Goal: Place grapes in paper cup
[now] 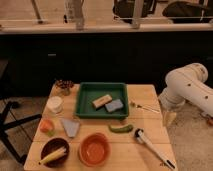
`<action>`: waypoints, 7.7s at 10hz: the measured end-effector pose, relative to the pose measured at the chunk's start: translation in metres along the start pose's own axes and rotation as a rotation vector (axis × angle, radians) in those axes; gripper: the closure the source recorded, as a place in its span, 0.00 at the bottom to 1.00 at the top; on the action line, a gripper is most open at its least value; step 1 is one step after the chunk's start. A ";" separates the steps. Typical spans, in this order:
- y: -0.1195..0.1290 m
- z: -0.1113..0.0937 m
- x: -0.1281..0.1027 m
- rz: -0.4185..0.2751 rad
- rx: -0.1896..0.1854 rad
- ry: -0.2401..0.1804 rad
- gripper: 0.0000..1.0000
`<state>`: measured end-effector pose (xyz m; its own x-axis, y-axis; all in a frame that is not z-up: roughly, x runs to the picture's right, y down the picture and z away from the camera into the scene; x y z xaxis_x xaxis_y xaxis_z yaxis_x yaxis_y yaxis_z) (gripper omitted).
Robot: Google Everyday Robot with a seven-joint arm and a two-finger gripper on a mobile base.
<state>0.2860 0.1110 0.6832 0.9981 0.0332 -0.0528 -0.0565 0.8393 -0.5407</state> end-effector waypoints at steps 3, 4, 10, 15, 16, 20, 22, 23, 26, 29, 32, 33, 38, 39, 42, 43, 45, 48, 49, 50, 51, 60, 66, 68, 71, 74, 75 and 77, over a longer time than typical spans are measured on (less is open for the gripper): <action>0.000 0.000 0.000 0.000 0.000 0.000 0.20; 0.000 0.000 0.000 0.000 0.000 0.000 0.20; -0.023 0.000 -0.041 -0.050 -0.009 -0.083 0.20; -0.065 0.002 -0.105 -0.122 0.002 -0.224 0.20; -0.072 0.003 -0.120 -0.134 0.016 -0.243 0.20; -0.094 0.004 -0.162 -0.131 0.118 -0.293 0.20; -0.099 0.004 -0.168 -0.117 0.152 -0.312 0.20; -0.099 0.004 -0.169 -0.118 0.152 -0.313 0.20; -0.099 0.004 -0.167 -0.118 0.152 -0.312 0.20; -0.099 0.006 -0.168 -0.109 0.155 -0.335 0.20; -0.115 0.017 -0.201 -0.133 0.154 -0.394 0.20; -0.121 0.020 -0.217 -0.145 0.154 -0.411 0.20; -0.156 0.031 -0.283 -0.215 0.144 -0.482 0.20; -0.160 0.031 -0.296 -0.230 0.142 -0.490 0.20; -0.172 0.032 -0.336 -0.283 0.142 -0.521 0.20; -0.173 0.032 -0.346 -0.301 0.140 -0.529 0.20; -0.174 0.031 -0.368 -0.330 0.144 -0.546 0.20; -0.174 0.031 -0.389 -0.356 0.141 -0.551 0.20; -0.174 0.031 -0.387 -0.354 0.142 -0.551 0.20; -0.174 0.031 -0.390 -0.357 0.141 -0.552 0.20; -0.174 0.031 -0.390 -0.358 0.141 -0.552 0.20; -0.207 0.038 -0.447 -0.424 0.168 -0.579 0.20; -0.232 0.047 -0.492 -0.407 0.223 -0.622 0.20; -0.235 0.050 -0.511 -0.407 0.216 -0.698 0.20; -0.241 0.059 -0.527 -0.412 0.196 -0.765 0.20; -0.247 0.073 -0.538 -0.436 0.158 -0.749 0.20; -0.248 0.077 -0.540 -0.443 0.148 -0.743 0.20; -0.249 0.084 -0.543 -0.458 0.127 -0.719 0.20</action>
<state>-0.2399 -0.0708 0.9172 0.6983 -0.0235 0.7154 0.3161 0.9069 -0.2787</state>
